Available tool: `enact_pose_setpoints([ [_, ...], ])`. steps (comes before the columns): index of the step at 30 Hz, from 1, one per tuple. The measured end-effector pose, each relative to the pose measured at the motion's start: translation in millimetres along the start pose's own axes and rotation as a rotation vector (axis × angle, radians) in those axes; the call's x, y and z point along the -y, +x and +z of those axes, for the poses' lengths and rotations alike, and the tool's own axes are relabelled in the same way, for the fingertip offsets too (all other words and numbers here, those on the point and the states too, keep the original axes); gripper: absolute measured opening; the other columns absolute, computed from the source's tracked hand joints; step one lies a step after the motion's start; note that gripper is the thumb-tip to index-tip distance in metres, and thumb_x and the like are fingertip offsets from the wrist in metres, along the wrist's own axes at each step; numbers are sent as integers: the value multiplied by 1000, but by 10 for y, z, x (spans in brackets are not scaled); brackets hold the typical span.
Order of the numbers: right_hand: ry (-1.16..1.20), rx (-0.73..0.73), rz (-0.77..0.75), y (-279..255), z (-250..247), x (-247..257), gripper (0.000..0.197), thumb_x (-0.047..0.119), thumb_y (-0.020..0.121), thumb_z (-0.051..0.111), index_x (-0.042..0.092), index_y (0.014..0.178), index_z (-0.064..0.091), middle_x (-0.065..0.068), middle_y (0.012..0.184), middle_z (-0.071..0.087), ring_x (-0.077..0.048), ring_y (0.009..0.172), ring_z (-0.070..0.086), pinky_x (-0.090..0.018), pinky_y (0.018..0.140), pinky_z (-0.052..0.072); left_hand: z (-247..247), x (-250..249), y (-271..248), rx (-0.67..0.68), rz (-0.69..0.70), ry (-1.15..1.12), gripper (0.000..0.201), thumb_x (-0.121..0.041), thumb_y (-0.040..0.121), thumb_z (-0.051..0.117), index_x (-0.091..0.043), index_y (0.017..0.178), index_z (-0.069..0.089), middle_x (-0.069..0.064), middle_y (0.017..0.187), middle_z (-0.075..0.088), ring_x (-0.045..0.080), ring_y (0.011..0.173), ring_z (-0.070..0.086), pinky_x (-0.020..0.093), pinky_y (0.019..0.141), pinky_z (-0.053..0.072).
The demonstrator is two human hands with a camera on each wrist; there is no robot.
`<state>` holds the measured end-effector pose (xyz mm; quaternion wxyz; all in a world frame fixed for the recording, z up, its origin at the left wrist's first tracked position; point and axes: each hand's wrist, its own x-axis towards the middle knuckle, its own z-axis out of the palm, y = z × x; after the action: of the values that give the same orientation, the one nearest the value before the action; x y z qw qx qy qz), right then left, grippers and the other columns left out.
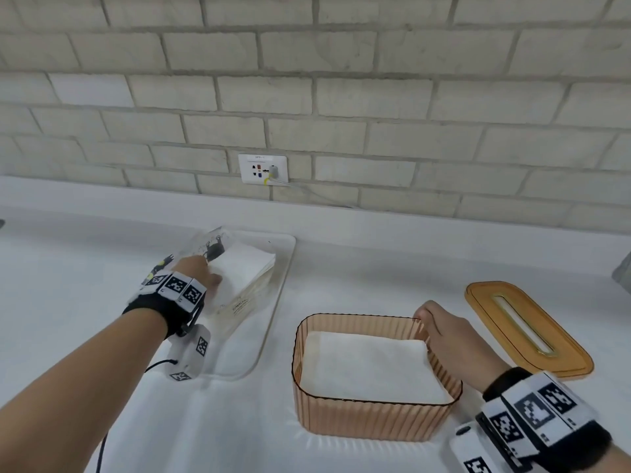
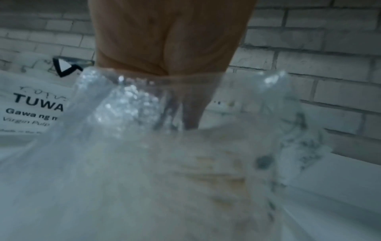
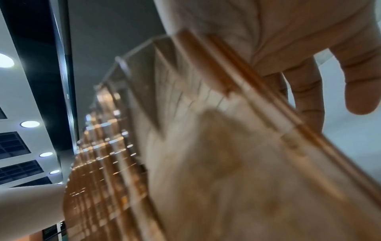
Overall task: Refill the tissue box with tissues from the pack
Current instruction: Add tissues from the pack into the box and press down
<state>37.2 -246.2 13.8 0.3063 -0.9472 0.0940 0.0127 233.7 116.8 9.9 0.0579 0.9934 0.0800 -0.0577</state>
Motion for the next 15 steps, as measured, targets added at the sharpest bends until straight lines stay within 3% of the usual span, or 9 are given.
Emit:
enact_pose_setpoints([
  [3,-18,-23,-2,15,16,-18,27,27,102,23,16,95,47,-9,84,63,-24,75,59,-31,65,42,-22,-60,-40,-23,-14,5,44,-35,88,62,-3,118,58,16,124,57,32,110,57,36,91,45],
  [5,-31,-40,1,17,29,-29,26,27,102,23,17,95,46,-10,87,64,-25,78,60,-33,68,45,-18,-76,-41,-59,-25,21,50,-34,86,66,-6,125,53,15,130,48,35,117,51,44,99,42],
  [7,-36,-46,-1,19,42,-39,25,27,102,24,18,95,46,-9,86,64,-25,76,60,-34,68,46,3,-96,-59,-93,-24,64,49,-31,86,66,-11,127,49,12,130,45,35,122,44,49,98,39],
  [9,-40,-50,-4,23,50,-47,24,27,102,24,19,95,45,-9,85,63,-24,74,59,-33,67,45,23,-116,-75,-134,-12,89,43,-27,86,63,-16,125,49,9,128,48,31,121,45,48,95,39],
  [12,-37,-56,-7,28,52,-49,23,26,102,24,18,95,45,-8,83,62,-21,69,56,-30,62,41,26,-89,-74,-122,28,-20,25,-19,86,60,-20,109,52,8,118,61,27,103,56,39,89,41],
  [15,-38,-58,-18,29,58,-49,23,25,102,25,18,94,45,-8,82,62,-20,68,54,-29,60,39,-47,-12,-99,-40,26,-115,45,-20,84,63,-16,127,51,11,121,61,28,114,55,34,96,39],
])
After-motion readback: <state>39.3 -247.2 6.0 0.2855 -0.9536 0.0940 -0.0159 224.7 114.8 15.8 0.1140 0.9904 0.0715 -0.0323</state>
